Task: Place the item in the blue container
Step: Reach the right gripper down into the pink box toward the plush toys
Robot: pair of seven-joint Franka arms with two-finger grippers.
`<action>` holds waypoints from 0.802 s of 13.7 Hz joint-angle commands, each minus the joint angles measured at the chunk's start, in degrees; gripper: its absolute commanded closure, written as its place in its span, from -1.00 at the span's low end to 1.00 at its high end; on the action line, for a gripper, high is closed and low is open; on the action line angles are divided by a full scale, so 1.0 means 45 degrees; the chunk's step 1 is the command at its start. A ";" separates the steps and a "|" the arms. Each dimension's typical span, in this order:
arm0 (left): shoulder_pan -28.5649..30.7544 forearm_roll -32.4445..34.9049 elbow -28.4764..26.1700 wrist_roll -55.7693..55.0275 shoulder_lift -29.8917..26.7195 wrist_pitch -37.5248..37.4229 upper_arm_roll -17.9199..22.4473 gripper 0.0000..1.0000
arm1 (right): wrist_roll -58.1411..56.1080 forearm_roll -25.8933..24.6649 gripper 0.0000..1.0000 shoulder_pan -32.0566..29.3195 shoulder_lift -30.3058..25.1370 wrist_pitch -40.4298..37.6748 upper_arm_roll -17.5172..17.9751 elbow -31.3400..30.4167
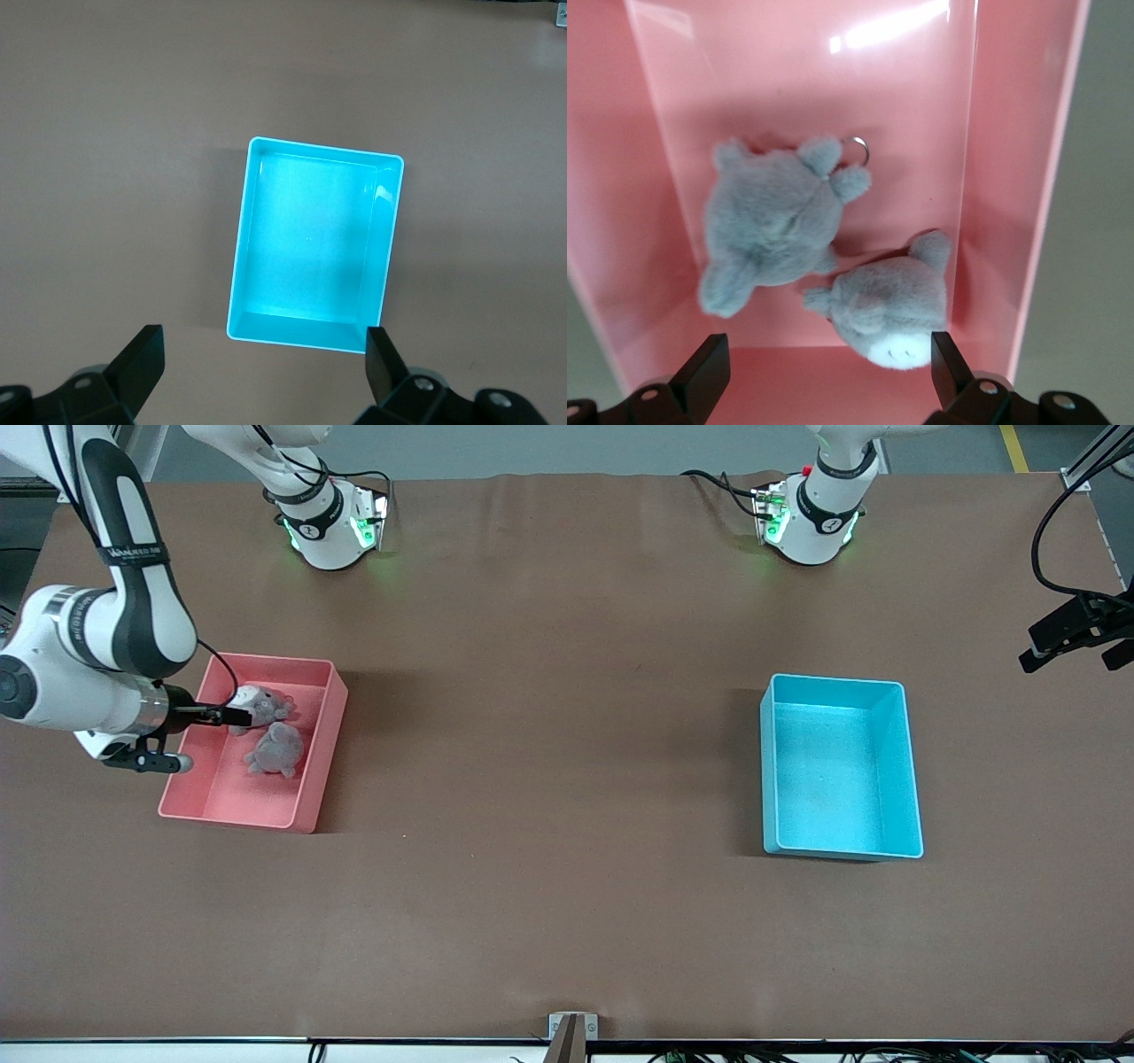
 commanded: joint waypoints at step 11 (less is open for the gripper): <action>-0.0064 0.0217 0.0171 -0.0158 0.0046 0.0010 -0.0022 -1.00 | 0.0245 -0.0201 -1.00 -0.0310 -0.0197 0.1667 -0.0002 -0.1815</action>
